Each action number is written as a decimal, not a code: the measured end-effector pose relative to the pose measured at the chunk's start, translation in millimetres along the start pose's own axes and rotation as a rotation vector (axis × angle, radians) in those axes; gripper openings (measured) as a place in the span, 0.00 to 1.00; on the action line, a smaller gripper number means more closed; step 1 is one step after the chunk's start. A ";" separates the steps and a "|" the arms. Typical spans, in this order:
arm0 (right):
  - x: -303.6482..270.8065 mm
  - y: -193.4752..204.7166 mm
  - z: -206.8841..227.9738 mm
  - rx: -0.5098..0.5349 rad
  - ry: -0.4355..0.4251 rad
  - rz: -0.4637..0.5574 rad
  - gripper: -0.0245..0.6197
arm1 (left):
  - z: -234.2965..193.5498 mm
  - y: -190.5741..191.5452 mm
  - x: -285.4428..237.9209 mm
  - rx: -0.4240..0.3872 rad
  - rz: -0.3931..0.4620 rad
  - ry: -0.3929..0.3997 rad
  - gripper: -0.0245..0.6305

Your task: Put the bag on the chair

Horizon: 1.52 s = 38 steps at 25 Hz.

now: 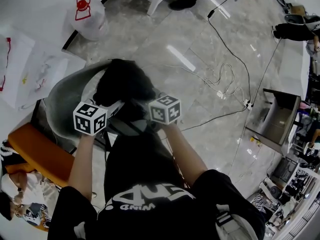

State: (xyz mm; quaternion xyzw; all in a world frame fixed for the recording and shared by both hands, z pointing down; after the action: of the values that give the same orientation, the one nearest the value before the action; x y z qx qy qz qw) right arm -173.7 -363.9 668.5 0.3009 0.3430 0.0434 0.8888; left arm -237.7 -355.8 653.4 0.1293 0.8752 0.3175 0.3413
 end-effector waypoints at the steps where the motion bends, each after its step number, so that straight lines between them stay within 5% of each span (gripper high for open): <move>1: 4.5 -0.7 -1.6 -0.003 0.001 0.006 0.40 | 2.5 -0.1 1.4 0.004 0.003 -0.007 0.63; 5: 24.8 -1.5 -11.7 -0.017 -0.004 0.024 0.50 | 14.2 3.6 12.0 0.003 -0.002 -0.046 0.76; 18: 109.8 0.6 -42.6 0.064 0.010 0.074 0.57 | 76.6 -5.8 67.9 -0.015 0.062 -0.168 0.80; 38: 246.7 -10.9 -105.8 0.228 -0.096 0.210 0.49 | 239.6 -32.4 102.0 -0.164 0.237 -0.081 0.74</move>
State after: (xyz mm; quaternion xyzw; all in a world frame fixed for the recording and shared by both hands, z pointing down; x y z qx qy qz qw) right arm -54.6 -249.4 456.6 0.4360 0.2694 0.0824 0.8547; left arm -150.0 -223.3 444.5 0.2163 0.8106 0.4204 0.3456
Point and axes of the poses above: the fingertips, and each gripper's own axes: x backward along the fingers, z to its right, y out of its underside, the point moved 1 cm from there along x, backward along the fingers, and after that the axes turned 8 degrees about y, right-handed, at the moved point
